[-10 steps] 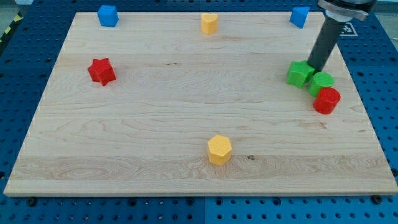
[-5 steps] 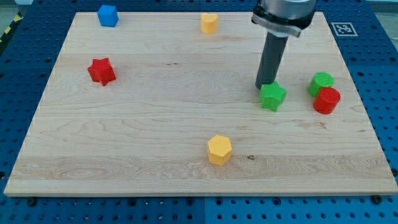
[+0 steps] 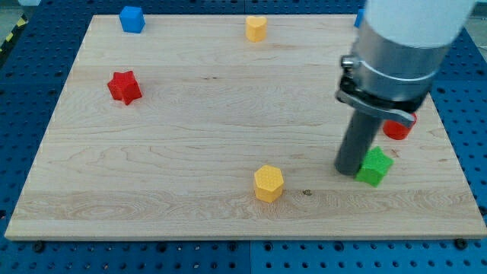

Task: Place the green star at the bottom right corner

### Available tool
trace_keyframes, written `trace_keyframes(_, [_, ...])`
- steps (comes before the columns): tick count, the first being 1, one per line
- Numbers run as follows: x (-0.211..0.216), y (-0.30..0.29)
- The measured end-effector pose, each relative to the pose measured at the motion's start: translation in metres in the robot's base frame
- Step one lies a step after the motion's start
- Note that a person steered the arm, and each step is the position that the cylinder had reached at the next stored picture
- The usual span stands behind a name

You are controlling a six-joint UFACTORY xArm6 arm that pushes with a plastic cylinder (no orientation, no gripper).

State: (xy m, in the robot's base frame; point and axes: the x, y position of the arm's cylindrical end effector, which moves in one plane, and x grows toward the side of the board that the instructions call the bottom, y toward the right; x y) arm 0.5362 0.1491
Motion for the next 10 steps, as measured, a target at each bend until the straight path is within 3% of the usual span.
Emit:
trace_keyframes(2, [-0.028, 0.023])
trace_keyframes(9, [-0.011, 0.089])
trace_keyframes(10, [0.010, 0.089])
